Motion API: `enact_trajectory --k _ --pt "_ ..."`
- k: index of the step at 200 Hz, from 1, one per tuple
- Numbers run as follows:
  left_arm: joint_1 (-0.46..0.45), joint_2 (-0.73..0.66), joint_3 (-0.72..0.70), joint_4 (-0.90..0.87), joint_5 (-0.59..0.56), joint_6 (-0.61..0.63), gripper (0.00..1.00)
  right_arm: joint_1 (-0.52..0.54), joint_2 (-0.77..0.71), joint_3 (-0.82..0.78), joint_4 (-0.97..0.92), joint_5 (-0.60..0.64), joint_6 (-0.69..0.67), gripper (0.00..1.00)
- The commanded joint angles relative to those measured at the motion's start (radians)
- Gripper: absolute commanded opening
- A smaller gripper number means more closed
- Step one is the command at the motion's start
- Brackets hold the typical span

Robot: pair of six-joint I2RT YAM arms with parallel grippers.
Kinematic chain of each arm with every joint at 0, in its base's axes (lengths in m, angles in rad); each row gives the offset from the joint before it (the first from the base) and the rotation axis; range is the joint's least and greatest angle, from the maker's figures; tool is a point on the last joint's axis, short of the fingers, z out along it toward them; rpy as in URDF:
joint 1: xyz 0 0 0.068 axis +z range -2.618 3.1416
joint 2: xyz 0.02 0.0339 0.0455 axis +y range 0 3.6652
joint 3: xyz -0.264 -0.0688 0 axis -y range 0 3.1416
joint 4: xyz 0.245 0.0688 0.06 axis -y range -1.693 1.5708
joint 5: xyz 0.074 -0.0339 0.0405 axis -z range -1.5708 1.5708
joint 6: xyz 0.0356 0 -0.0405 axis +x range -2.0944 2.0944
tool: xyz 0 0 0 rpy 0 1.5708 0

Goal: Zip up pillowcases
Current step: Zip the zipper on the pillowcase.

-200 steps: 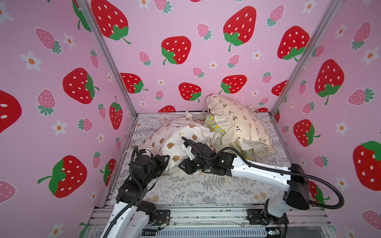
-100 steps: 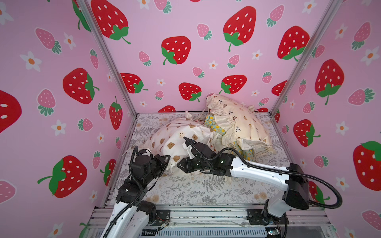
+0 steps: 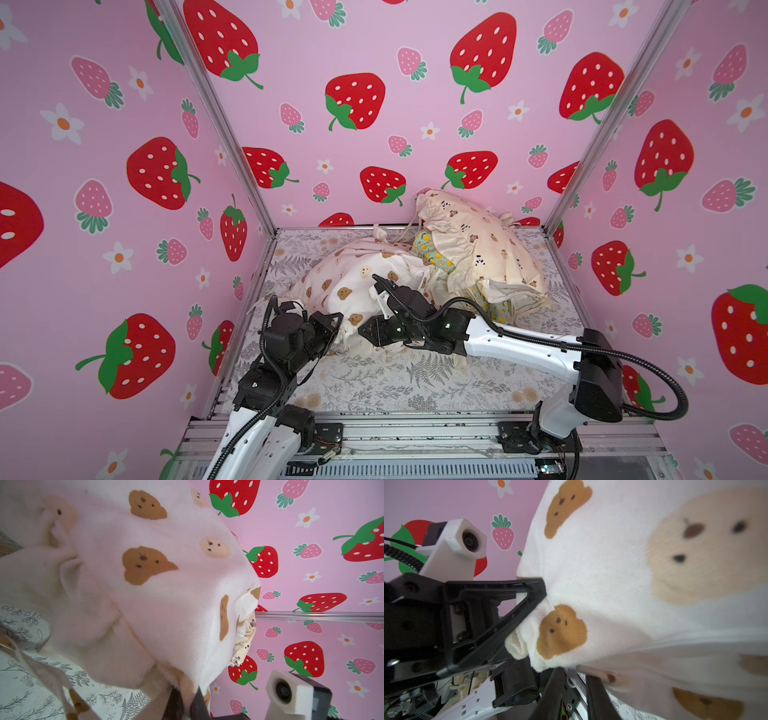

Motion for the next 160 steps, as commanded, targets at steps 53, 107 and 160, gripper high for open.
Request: enact_trajectory --k 53,107,160 --pt "0.003 -0.008 0.013 0.023 0.007 0.002 0.0 -0.008 0.011 0.031 0.022 -0.006 0.006 0.18" --pt "0.003 -0.02 0.014 0.008 -0.01 0.003 0.0 -0.009 0.008 0.039 -0.018 0.016 -0.006 0.08" --pt "0.003 -0.03 0.022 -0.007 -0.017 0.003 0.0 -0.009 0.016 0.063 -0.07 0.033 -0.029 0.0"
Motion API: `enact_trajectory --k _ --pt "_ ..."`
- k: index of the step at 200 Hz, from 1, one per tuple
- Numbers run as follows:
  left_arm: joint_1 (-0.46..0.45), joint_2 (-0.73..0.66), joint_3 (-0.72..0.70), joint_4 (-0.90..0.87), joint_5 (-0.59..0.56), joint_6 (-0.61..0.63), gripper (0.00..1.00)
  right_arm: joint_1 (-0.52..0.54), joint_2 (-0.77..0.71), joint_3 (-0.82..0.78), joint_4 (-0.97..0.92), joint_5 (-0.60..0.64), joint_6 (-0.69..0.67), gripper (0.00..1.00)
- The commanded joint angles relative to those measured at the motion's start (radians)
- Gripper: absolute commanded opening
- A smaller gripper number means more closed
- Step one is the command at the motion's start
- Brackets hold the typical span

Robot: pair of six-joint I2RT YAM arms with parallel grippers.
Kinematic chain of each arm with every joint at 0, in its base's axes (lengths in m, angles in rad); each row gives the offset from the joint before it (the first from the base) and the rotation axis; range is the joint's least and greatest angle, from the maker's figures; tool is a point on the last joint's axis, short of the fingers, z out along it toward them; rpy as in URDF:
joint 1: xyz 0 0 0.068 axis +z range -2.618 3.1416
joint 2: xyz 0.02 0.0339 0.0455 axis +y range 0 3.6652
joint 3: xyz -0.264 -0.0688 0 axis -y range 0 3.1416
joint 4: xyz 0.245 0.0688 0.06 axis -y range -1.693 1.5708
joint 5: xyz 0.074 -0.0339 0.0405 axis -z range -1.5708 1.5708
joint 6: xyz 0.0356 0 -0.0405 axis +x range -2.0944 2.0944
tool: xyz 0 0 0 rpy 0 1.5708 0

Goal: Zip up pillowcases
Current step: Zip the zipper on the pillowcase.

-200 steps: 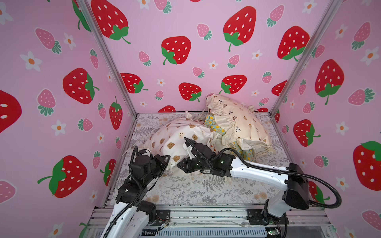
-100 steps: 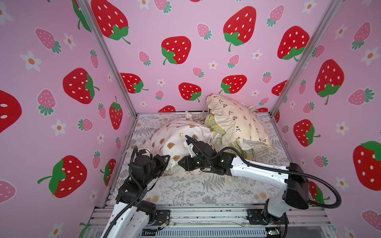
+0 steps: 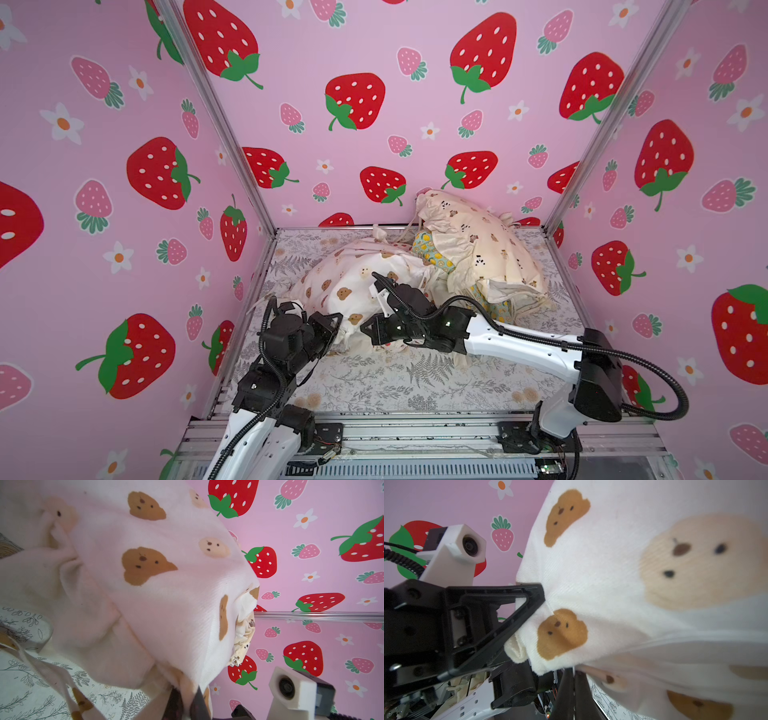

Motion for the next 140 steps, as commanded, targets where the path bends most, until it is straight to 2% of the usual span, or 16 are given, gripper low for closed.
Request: enact_trajectory --k 1,65,115,140 --pt "0.003 -0.017 0.023 -0.003 -0.013 0.003 0.0 -0.005 0.013 0.039 -0.044 0.026 -0.01 0.0" --pt "0.004 -0.05 0.036 -0.033 -0.012 -0.013 0.0 0.005 0.01 0.097 -0.199 0.127 -0.06 0.0" --pt "0.005 -0.047 0.082 -0.076 -0.02 0.019 0.0 0.009 0.032 0.156 -0.337 0.203 -0.109 0.0" --pt "0.012 -0.009 0.105 -0.112 0.024 0.034 0.0 0.012 0.025 0.16 -0.312 0.189 -0.133 0.0"
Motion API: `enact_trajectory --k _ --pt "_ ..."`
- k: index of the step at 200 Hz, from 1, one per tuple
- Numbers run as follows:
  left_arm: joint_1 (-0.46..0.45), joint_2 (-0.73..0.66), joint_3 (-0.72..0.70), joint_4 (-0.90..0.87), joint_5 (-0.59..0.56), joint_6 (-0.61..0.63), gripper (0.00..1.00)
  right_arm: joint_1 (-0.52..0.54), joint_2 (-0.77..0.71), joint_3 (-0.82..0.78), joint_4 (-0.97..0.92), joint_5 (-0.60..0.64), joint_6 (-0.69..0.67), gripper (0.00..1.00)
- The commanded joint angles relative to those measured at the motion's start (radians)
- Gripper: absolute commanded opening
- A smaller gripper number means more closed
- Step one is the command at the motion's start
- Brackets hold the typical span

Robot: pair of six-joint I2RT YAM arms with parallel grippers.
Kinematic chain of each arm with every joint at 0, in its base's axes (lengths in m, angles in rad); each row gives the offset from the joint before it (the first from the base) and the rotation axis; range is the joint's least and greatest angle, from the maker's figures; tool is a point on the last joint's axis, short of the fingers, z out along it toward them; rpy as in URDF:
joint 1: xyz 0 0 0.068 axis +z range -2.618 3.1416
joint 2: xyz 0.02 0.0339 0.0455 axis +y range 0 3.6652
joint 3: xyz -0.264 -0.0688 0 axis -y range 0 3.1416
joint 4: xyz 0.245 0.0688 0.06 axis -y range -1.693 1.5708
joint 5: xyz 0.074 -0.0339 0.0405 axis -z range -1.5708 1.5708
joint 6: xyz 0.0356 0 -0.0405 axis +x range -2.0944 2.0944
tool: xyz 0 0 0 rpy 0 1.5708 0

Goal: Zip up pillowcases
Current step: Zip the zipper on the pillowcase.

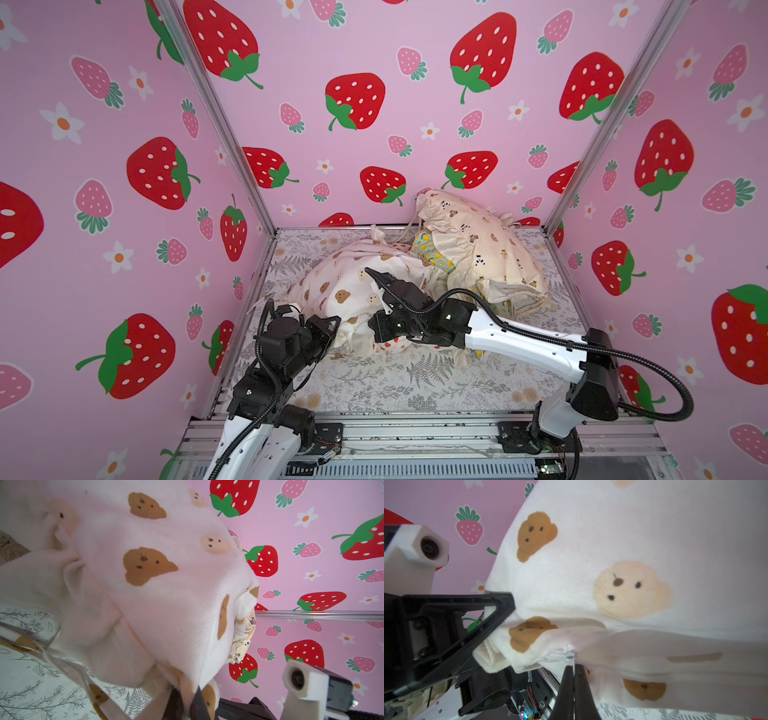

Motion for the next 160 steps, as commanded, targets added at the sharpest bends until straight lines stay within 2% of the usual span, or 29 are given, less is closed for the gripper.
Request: enact_trajectory --k 1,28,72,114,160 --pt "0.011 0.02 0.068 -0.036 0.026 0.022 0.0 0.002 0.008 0.03 -0.065 0.051 -0.033 0.0" --pt "0.029 0.028 0.074 -0.037 0.09 0.009 0.0 0.005 0.017 0.063 -0.134 0.103 -0.071 0.0" --pt "0.066 0.031 0.18 -0.149 0.041 0.096 0.0 -0.024 -0.014 0.009 -0.134 0.112 -0.083 0.0" --pt "0.185 0.081 0.254 -0.179 0.11 0.152 0.0 -0.044 -0.032 -0.009 -0.163 0.127 -0.087 0.0" --pt "0.303 0.079 0.237 -0.164 0.204 0.146 0.0 -0.084 -0.044 -0.002 -0.191 0.144 -0.096 0.0"
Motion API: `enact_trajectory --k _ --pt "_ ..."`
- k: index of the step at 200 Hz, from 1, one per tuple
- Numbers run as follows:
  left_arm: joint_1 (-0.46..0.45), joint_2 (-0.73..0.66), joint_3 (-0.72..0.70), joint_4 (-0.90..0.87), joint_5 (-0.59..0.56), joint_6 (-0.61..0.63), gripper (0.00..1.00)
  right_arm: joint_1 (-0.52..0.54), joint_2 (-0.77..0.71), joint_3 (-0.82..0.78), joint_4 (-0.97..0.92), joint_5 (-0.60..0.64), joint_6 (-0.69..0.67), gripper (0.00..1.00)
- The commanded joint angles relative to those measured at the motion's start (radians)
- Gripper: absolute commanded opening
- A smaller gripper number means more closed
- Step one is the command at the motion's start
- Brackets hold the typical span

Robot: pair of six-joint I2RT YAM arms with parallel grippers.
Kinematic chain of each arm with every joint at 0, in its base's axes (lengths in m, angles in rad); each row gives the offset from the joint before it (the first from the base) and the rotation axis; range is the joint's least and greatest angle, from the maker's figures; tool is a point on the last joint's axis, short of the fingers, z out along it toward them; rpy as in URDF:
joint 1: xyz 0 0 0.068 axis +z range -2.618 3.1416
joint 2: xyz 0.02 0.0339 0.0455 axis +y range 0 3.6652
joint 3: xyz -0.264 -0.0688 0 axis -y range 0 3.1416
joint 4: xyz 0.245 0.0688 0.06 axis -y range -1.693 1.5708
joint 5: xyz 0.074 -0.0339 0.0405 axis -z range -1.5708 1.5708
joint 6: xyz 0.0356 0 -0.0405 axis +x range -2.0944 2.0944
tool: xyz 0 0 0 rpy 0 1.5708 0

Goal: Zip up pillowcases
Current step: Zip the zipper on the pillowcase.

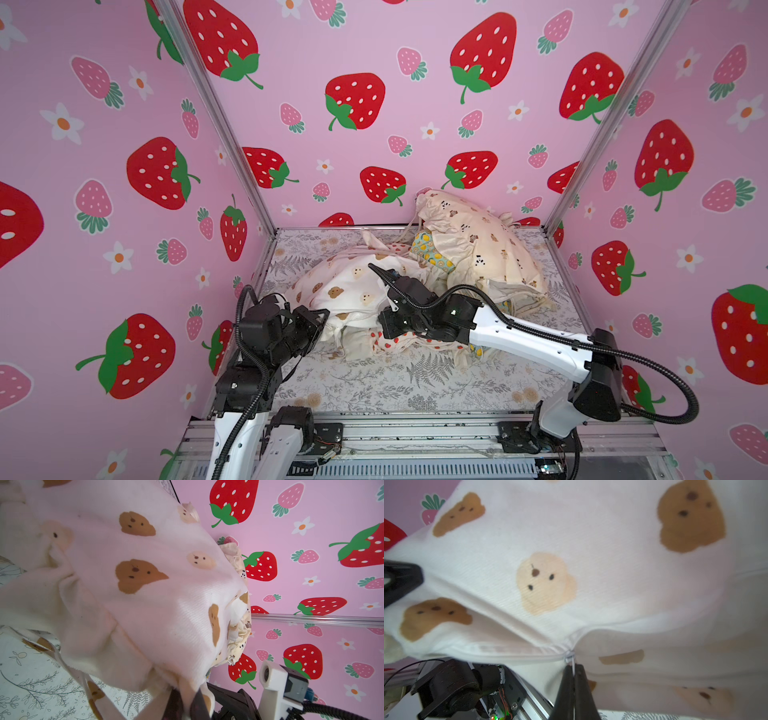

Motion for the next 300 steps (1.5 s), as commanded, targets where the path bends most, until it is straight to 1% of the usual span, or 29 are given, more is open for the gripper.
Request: enact_trajectory --k 1,18,42,93,120,138,153,165,198,226,231,233,242,248,253,259,272,285,293,300 --pt "0.062 -0.012 0.043 0.013 0.018 0.022 0.0 -0.041 -0.024 -0.009 -0.116 0.08 -0.001 0.0" --pt "0.105 -0.003 0.052 -0.001 0.037 0.036 0.0 -0.05 -0.029 0.003 -0.142 0.105 -0.014 0.0" --pt "0.174 0.011 0.06 0.0 0.092 0.051 0.0 -0.071 -0.04 0.005 -0.162 0.117 -0.026 0.0" --pt "0.348 0.062 0.115 -0.019 0.179 0.101 0.0 -0.115 -0.077 0.004 -0.194 0.133 -0.049 0.0" --pt "0.486 0.108 0.137 -0.008 0.258 0.131 0.0 -0.145 -0.098 0.004 -0.224 0.148 -0.064 0.0" --pt "0.58 0.133 0.152 -0.003 0.311 0.161 0.0 -0.179 -0.119 -0.017 -0.217 0.132 -0.072 0.0" --pt "0.636 0.161 0.161 -0.008 0.341 0.187 0.0 -0.205 -0.117 -0.015 -0.221 0.116 -0.083 0.0" --pt "0.654 0.179 0.163 -0.008 0.352 0.203 0.0 -0.217 -0.11 -0.011 -0.218 0.11 -0.091 0.0" --pt "0.657 0.174 0.166 -0.016 0.307 0.24 0.0 -0.221 -0.049 0.044 -0.202 0.101 -0.132 0.0" --pt "0.656 0.13 0.162 -0.085 0.264 0.29 0.0 -0.219 0.017 0.104 -0.147 0.035 -0.184 0.0" --pt "0.654 0.12 0.163 -0.095 0.26 0.298 0.04 -0.219 0.025 0.109 -0.138 0.034 -0.185 0.0" --pt "0.652 0.114 0.162 -0.097 0.257 0.299 0.09 -0.219 0.028 0.111 -0.135 0.034 -0.186 0.0" --pt "0.649 0.091 0.16 -0.094 0.248 0.297 0.24 -0.219 0.042 0.116 -0.11 0.026 -0.196 0.0" --pt "0.648 0.082 0.165 -0.095 0.244 0.299 0.36 -0.219 0.056 0.121 -0.094 0.011 -0.198 0.0" --pt "0.648 0.079 0.178 -0.104 0.243 0.308 0.44 -0.219 0.068 0.129 -0.082 -0.001 -0.201 0.0" --pt "0.646 0.083 0.202 -0.127 0.236 0.322 0.51 -0.219 0.083 0.139 -0.069 -0.024 -0.208 0.0" --pt "0.646 0.088 0.253 -0.168 0.215 0.361 0.59 -0.218 0.111 0.159 -0.054 -0.039 -0.212 0.0" --pt "0.645 0.087 0.298 -0.219 0.195 0.399 0.65 -0.219 0.135 0.179 -0.051 -0.009 -0.212 0.0" --pt "0.643 0.076 0.314 -0.241 0.184 0.417 0.68 -0.219 0.15 0.194 -0.046 0.006 -0.217 0.0" --pt "0.639 0.059 0.308 -0.23 0.196 0.417 0.7 -0.219 0.16 0.203 -0.032 0.0 -0.224 0.0"
